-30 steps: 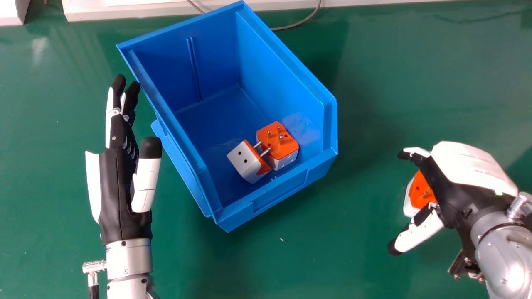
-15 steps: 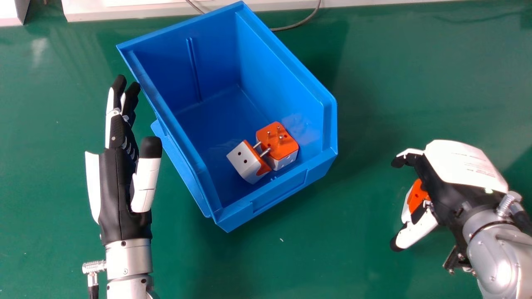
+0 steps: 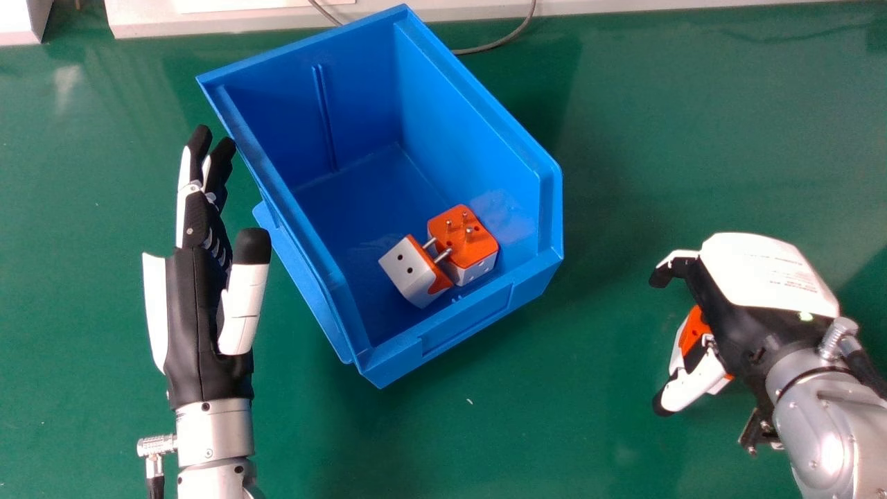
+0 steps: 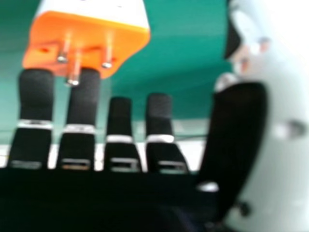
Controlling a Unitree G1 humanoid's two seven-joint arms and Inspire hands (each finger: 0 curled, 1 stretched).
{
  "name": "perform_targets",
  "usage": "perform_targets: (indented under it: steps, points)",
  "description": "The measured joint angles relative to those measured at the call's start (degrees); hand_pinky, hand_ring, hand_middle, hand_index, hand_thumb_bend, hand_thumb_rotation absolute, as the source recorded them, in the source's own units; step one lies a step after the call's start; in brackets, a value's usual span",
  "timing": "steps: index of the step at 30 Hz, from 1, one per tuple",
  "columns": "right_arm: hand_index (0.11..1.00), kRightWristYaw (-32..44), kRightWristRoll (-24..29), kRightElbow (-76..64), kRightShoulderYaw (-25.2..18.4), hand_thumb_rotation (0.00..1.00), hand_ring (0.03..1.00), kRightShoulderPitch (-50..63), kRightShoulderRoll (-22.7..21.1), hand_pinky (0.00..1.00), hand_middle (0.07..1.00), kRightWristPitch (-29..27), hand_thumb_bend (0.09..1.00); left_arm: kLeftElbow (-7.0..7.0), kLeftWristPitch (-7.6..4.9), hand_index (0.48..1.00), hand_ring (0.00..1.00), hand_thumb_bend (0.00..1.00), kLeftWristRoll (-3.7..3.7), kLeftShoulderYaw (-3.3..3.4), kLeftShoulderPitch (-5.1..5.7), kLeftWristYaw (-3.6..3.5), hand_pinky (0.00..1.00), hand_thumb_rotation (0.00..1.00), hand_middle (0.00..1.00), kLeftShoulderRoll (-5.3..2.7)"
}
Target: Pick all objects and put in blue box
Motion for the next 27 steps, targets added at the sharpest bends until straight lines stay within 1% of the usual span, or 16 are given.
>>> perform_targets:
  steps: [1, 2, 3, 4, 5, 6, 7, 8, 10, 11, 12, 13, 17, 21, 23, 27]
  points:
    - [0.689, -1.8, 0.3, 0.6, 0.1, 0.0, 0.548, 0.4, 0.0, 0.37, 0.746, -0.7, 0.776, -0.02, 0.0, 0.952, 0.95, 0.97, 0.03, 0.0, 0.0, 0.02, 0.99, 0.92, 0.93, 0.0]
    - [0.668, -3.5, 0.9, 1.1, 0.1, 0.0, 0.529, 0.7, -0.1, 0.35, 0.712, -1.2, 0.718, -0.03, 0.0, 0.951, 0.95, 0.97, 0.02, 0.0, 0.0, 0.03, 0.99, 0.92, 0.93, -0.01]
    - [0.668, -4.9, 1.3, 1.4, 0.1, 0.0, 0.529, 1.1, -0.1, 0.35, 0.712, -1.3, 0.718, -0.06, 0.0, 0.951, 0.95, 0.97, 0.02, -0.02, 0.0, 0.02, 0.99, 0.92, 0.93, -0.01]
    - [0.638, -5.7, 1.4, 1.6, 0.1, 0.0, 0.509, 1.3, -0.1, 0.34, 0.677, -1.3, 0.672, -0.08, 0.0, 0.951, 0.95, 0.97, 0.0, -0.03, 0.0, 0.0, 0.99, 0.92, 0.93, -0.01]
    - [0.638, -6.4, 1.5, 1.7, 0.2, 0.0, 0.509, 1.6, -0.1, 0.34, 0.677, -1.2, 0.672, -0.12, 0.0, 0.951, 0.95, 0.97, 0.0, -0.03, 0.0, -0.02, 0.99, 0.92, 0.93, -0.01]
    - [0.616, -6.8, 1.6, 1.7, 0.2, 0.0, 0.493, 1.7, -0.1, 0.33, 0.647, -1.1, 0.636, -0.17, 0.01, 0.951, 0.95, 0.97, 0.0, -0.04, 0.0, 0.0, 0.99, 0.92, 0.93, -0.02]
    - [0.616, -6.9, 1.6, 1.7, 0.2, 0.0, 0.493, 1.9, -0.1, 0.33, 0.647, -1.1, 0.636, -0.21, 0.01, 0.951, 0.95, 0.97, 0.0, -0.04, 0.0, 0.01, 0.99, 0.92, 0.93, -0.05]
    - [0.601, -7.1, 1.6, 1.7, 0.3, 0.0, 0.477, 2.1, -0.1, 0.32, 0.62, -1.0, 0.607, -0.24, 0.01, 0.95, 0.95, 0.97, 0.0, -0.05, 0.0, 0.01, 0.99, 0.92, 0.93, -0.09]
    - [0.601, -7.7, 1.6, 1.7, 0.3, 0.0, 0.477, 2.6, -0.4, 0.32, 0.62, -1.1, 0.607, -0.24, 0.02, 0.95, 0.95, 0.97, 0.04, -0.04, 0.0, 0.11, 0.99, 0.92, 0.93, -0.1]
    - [0.586, -7.9, 1.6, 1.8, 0.3, 0.0, 0.465, 2.8, -0.6, 0.31, 0.602, -1.1, 0.584, -0.24, 0.02, 0.95, 0.95, 0.96, 0.04, -0.03, 0.0, 0.16, 0.99, 0.92, 0.93, -0.1]
    - [0.586, -8.3, 1.7, 2.0, 0.4, 0.0, 0.465, 3.0, -0.9, 0.31, 0.602, -1.2, 0.584, -0.24, 0.02, 0.95, 0.95, 0.96, 0.04, -0.03, 0.0, 0.18, 0.99, 0.92, 0.93, -0.11]
    - [0.572, -8.8, 2.0, 2.2, 0.3, 0.0, 0.455, 3.1, -1.1, 0.31, 0.59, -1.4, 0.565, -0.24, 0.03, 0.95, 0.95, 0.96, 0.02, -0.03, 0.0, 0.18, 0.99, 0.92, 0.93, -0.13]
    - [0.554, -9.6, 3.5, 2.2, 0.0, 0.0, 0.44, 3.8, -1.9, 0.3, 0.57, -2.3, 0.538, -0.36, 0.1, 0.95, 0.95, 0.96, 0.01, -0.05, 0.0, 0.11, 0.99, 0.92, 0.93, -0.33]
    - [0.549, -9.7, 4.7, 2.0, -0.2, 0.0, 0.435, 4.2, -3.1, 0.29, 0.562, -3.3, 0.528, -0.67, 0.42, 0.951, 0.95, 0.96, 0.0, -0.04, 0.01, 0.09, 0.99, 0.92, 0.93, -0.42]
    - [0.543, -9.6, 6.1, 1.5, -0.6, 0.0, 0.43, 4.5, -3.1, 0.29, 0.556, -3.3, 0.521, -0.71, 0.44, 0.952, 0.95, 0.97, -0.01, -0.03, 0.02, 0.07, 0.99, 0.92, 0.93, -0.42]
    - [0.539, -9.4, 6.8, 1.1, -0.7, 0.0, 0.424, 4.9, -3.1, 0.28, 0.544, -3.2, 0.51, -0.73, 0.43, 0.951, 0.95, 0.96, -0.07, 0.0, 0.05, 0.0, 0.99, 0.92, 0.93, -0.42]
